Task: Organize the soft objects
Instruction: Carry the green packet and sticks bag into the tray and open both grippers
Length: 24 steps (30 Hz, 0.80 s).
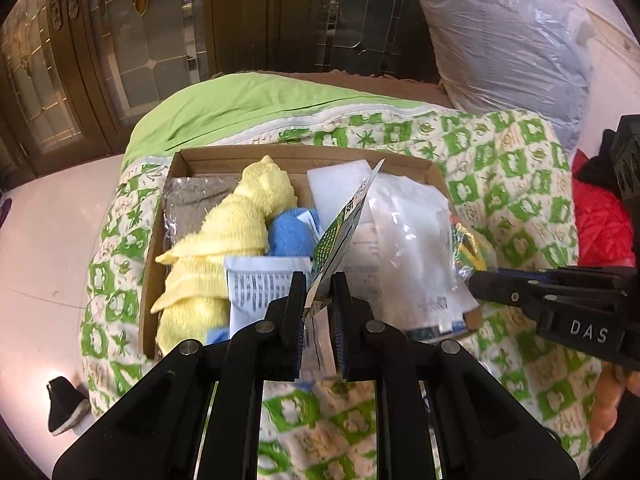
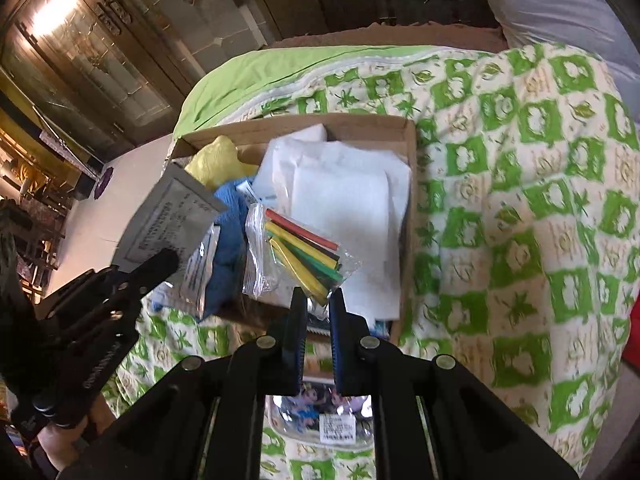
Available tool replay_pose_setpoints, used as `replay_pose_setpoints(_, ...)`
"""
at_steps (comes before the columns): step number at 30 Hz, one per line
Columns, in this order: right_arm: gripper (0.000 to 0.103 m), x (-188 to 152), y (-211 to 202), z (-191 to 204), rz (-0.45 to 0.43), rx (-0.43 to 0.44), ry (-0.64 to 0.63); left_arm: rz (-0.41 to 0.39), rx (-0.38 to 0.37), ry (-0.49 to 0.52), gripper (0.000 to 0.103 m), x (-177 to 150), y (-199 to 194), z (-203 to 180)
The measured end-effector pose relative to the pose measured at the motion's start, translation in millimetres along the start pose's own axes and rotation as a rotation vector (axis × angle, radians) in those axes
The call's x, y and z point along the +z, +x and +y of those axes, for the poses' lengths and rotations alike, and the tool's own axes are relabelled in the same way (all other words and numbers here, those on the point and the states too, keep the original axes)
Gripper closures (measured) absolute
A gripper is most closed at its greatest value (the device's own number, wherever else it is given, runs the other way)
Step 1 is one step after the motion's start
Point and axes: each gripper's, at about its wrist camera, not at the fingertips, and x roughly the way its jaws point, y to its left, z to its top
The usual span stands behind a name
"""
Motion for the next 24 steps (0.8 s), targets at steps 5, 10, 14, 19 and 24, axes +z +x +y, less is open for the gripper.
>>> replay_pose_setpoints(5,0.094,10,14,5,0.021,0.025,0.006,0.006,0.010,-0.009,0.091,6,13,5)
replay_pose_setpoints(10,0.094,18,24,10,0.029,0.040,0.005,0.009,0.011,-0.012,0.091,9,20,7)
replay_pose_setpoints(14,0.094,22,30,13,0.034,0.045,0.003,0.008,0.011,-0.011,0.091,11,24,7)
replay_pose_setpoints(19,0.094,27,37,17,0.041,0.045,0.002,0.008,0.008,-0.014,0.091,15,27,9)
replay_pose_setpoints(24,0.094,28,41,21,0.045,0.047,0.002,0.010,0.007,-0.014,0.091,14,28,10)
